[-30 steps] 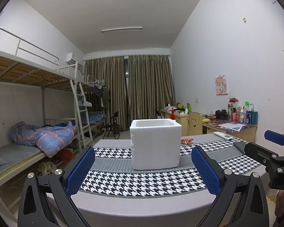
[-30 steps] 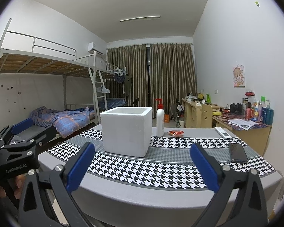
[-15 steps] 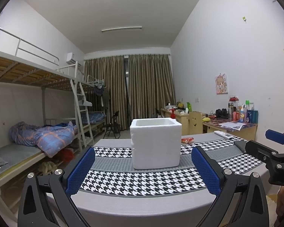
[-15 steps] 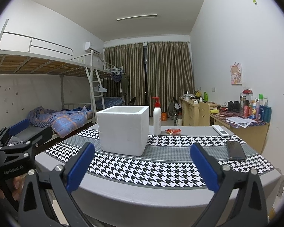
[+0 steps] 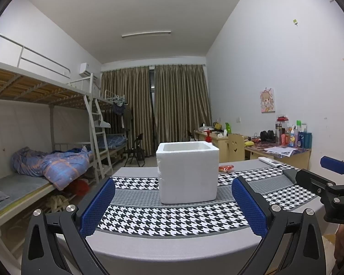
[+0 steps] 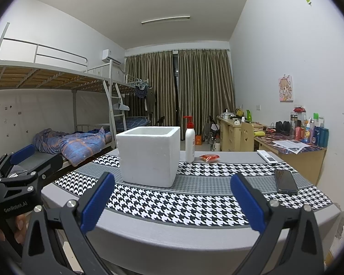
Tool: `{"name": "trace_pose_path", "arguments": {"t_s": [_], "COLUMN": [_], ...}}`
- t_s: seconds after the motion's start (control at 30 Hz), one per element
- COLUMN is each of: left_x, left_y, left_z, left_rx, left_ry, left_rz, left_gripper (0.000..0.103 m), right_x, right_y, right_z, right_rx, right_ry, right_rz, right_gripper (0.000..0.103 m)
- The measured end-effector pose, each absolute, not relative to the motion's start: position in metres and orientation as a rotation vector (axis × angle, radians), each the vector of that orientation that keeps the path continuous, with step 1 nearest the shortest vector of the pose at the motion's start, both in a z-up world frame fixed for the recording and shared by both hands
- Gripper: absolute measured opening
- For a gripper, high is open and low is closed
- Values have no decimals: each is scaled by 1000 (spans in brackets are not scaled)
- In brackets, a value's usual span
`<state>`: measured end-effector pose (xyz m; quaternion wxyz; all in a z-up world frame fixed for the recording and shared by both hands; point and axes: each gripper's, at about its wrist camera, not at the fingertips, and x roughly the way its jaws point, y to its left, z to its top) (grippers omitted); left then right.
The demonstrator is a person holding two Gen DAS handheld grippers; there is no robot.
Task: Organize soft objects
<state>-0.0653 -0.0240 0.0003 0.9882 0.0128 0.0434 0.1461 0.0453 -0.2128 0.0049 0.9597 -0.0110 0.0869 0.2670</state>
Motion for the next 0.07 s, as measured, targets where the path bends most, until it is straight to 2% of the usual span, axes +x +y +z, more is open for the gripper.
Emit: {"name": "trace_pose_path", "arguments": {"t_s": [0.07], "left_x": [-65], "left_y": [-23], "left_z": [0], "left_rx": [26], "left_ry": [87], "left_rz": [293], "left_gripper": [102], "right_x": [45], "right_y": [-213], "right_z": [5], "right_rx": [-22], "right_ry": [176], "right_rz": [543], "right_gripper": [102]}}
